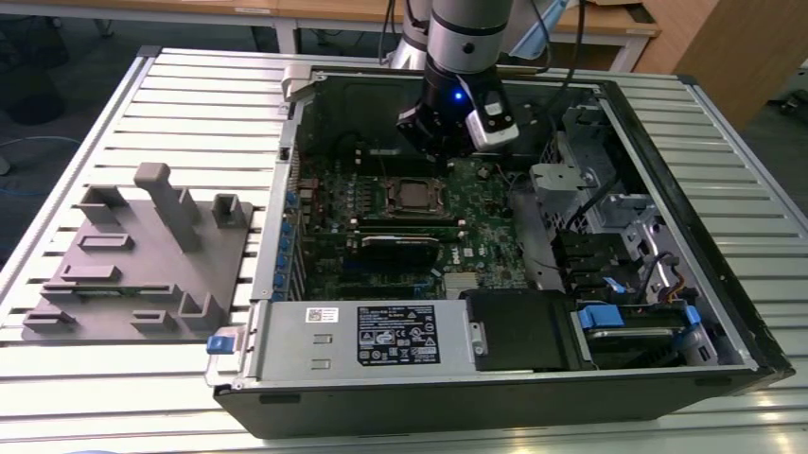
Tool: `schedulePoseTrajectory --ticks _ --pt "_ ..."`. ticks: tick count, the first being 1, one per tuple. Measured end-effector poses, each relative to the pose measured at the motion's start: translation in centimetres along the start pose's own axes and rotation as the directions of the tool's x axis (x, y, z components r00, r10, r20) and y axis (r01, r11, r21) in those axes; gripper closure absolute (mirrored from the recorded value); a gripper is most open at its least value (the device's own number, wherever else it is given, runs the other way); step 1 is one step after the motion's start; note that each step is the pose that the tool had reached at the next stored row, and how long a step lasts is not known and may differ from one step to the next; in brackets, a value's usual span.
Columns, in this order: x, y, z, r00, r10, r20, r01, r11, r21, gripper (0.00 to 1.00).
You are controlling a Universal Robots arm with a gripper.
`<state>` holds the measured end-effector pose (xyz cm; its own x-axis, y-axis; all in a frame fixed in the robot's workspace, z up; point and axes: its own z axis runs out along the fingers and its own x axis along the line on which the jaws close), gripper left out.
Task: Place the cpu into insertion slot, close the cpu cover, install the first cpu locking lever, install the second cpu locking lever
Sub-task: 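Close the cpu cover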
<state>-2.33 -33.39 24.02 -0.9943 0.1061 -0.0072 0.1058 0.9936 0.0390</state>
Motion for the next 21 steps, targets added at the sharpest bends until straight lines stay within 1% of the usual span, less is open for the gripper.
schedulePoseTrajectory --ticks 16,21 --pt "0.00 0.00 0.09 0.9989 -0.046 -0.0018 0.046 0.9989 -0.0005 0.90" --pt "0.00 -0.01 0.13 0.9987 -0.051 -0.0020 0.051 0.9987 -0.0004 0.90"
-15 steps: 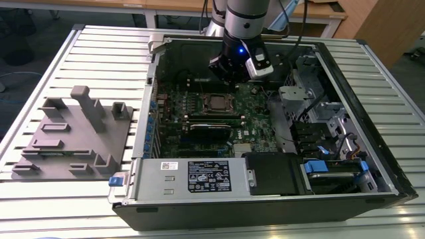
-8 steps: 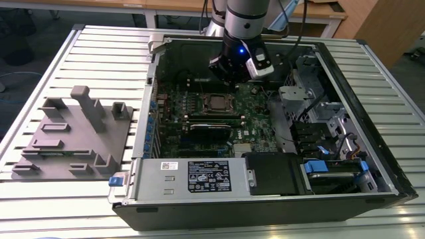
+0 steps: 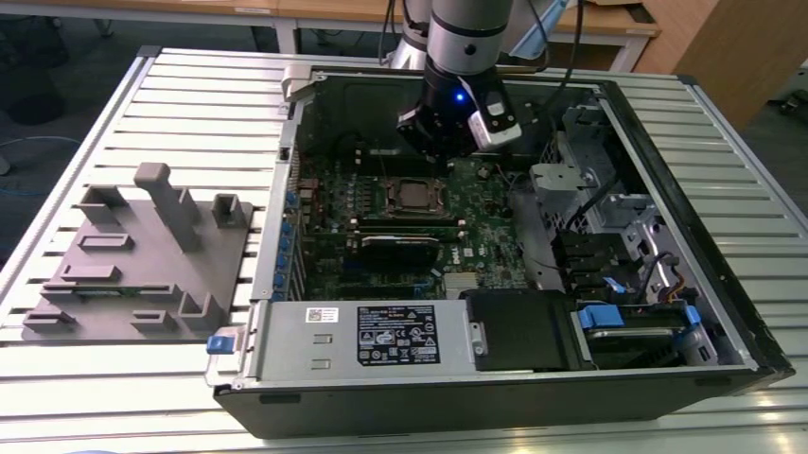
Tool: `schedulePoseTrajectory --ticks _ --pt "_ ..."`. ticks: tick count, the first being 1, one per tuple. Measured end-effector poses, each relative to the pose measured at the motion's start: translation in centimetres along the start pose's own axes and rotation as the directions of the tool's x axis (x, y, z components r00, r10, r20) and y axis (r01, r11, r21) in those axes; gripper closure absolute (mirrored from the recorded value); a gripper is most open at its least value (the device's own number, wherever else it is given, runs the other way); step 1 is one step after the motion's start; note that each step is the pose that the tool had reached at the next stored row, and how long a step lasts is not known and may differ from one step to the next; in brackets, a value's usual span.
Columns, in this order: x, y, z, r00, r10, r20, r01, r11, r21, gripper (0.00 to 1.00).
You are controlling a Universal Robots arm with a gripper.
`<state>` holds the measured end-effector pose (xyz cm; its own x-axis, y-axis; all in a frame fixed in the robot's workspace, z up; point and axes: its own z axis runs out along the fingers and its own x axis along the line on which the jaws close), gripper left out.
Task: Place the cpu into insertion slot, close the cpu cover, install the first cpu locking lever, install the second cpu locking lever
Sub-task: 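Close the cpu cover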
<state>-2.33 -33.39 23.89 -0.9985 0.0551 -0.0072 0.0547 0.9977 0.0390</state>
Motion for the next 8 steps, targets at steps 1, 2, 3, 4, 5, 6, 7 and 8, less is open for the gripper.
schedulePoseTrajectory --ticks 1,2,3,4,5,6,7,8 --pt "0.00 0.00 0.00 1.0000 0.000 0.0000 0.000 1.0000 0.0001 0.90" --pt "0.00 0.00 0.01 1.0000 0.000 0.0000 0.000 1.0000 0.0000 0.90" --pt "0.00 0.00 0.01 1.0000 0.000 0.0000 0.000 1.0000 0.0000 0.90" --pt "0.00 0.00 0.01 1.0000 0.000 0.0000 0.000 1.0000 0.0000 0.90" --pt "0.00 0.00 0.02 1.0000 0.000 0.0000 0.000 1.0000 0.0000 0.90" --pt "0.00 0.00 0.02 1.0000 0.000 0.0000 0.000 1.0000 0.0000 0.90" --pt "0.00 0.00 0.02 1.0000 0.000 0.0000 0.000 1.0000 0.0000 0.90" --pt "0.00 0.00 0.02 1.0000 0.000 0.0000 0.000 1.0000 0.0000 0.90"
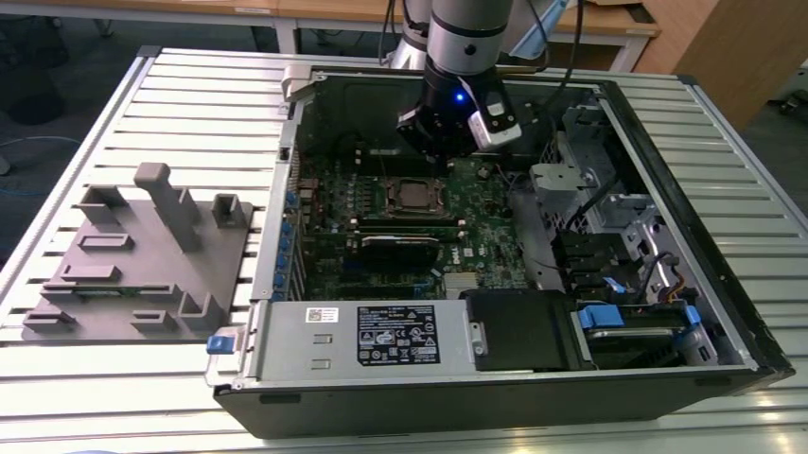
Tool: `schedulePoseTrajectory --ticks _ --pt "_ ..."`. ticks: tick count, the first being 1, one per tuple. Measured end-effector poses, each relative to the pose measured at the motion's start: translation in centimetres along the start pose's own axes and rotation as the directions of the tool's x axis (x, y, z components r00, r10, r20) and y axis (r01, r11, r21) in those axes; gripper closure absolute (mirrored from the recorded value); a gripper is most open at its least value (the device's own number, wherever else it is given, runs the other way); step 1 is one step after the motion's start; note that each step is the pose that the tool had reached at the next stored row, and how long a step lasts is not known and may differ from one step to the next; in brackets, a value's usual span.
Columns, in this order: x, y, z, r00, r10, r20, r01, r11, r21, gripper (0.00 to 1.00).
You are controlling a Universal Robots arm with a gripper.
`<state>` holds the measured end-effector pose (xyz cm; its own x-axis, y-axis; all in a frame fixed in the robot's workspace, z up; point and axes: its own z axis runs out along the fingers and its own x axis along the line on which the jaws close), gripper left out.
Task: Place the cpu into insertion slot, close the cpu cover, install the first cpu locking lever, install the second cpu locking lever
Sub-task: 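Close the cpu cover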
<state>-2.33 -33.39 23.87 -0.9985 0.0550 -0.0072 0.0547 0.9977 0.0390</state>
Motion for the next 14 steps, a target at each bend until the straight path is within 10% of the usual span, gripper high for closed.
schedulePoseTrajectory --ticks 7,14 --pt "0.00 0.00 0.02 0.9999 0.001 -0.0159 0.000 1.0000 0.0024 0.90" --pt "0.00 -0.01 0.29 0.9999 0.001 -0.0165 -0.001 1.0000 0.0021 0.90"
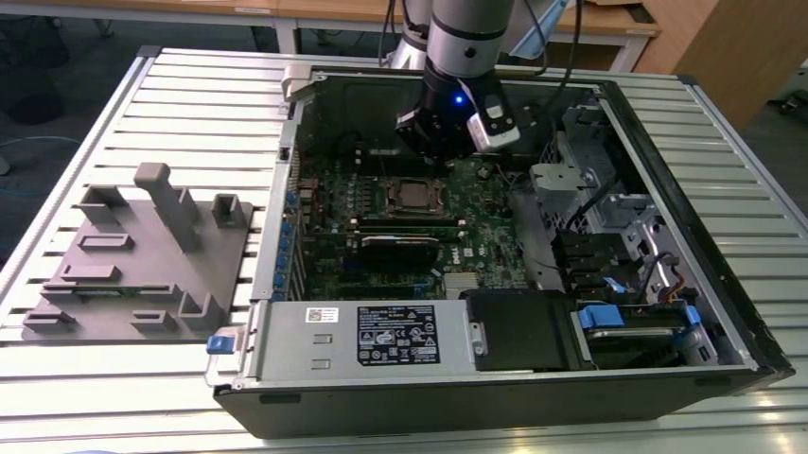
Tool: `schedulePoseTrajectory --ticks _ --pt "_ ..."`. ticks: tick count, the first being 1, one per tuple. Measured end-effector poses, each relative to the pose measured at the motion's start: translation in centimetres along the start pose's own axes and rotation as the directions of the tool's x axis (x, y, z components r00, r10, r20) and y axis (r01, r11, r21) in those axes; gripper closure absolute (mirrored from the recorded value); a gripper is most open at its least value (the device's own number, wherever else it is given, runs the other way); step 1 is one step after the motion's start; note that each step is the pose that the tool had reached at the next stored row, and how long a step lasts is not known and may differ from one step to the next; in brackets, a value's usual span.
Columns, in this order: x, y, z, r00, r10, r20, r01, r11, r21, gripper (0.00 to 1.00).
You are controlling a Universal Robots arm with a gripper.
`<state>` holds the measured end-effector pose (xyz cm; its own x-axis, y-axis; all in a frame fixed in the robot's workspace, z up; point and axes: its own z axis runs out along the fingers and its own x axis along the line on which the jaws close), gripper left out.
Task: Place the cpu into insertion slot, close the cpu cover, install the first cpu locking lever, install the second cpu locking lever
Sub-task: 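Close the cpu cover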
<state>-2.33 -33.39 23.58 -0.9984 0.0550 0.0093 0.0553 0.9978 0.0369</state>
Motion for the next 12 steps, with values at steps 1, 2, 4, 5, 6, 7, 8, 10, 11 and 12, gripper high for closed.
schedulePoseTrajectory --ticks 1,2,4,5,6,7,8,10,11,12 --pt "0.00 0.00 0.03 1.0000 0.000 0.0000 0.000 1.0000 -0.0001 0.90" --pt "0.01 0.00 0.05 1.0000 0.000 -0.0001 0.000 1.0000 0.0001 0.90" --pt "0.05 -0.01 0.10 1.0000 0.000 -0.0001 0.000 1.0000 0.0002 0.90" --pt "0.10 -0.02 0.11 1.0000 0.000 -0.0001 0.000 1.0000 0.0004 0.90" --pt "0.17 -0.02 0.13 1.0000 0.000 -0.0002 0.000 1.0000 0.0004 0.90" --pt "0.27 -0.02 0.16 1.0000 0.000 -0.0001 0.000 1.0000 0.0002 0.90" --pt "0.38 -0.03 0.18 1.0000 0.000 -0.0001 0.000 1.0000 0.0002 0.90" --pt "0.60 -0.04 0.21 1.0000 0.000 -0.0001 0.000 1.0000 0.0003 0.90" --pt "0.69 -0.05 0.23 1.0000 0.000 -0.0001 0.000 1.0000 0.0003 0.90" --pt "0.79 -0.06 0.25 1.0000 0.000 -0.0001 0.000 1.0000 0.0003 0.90"
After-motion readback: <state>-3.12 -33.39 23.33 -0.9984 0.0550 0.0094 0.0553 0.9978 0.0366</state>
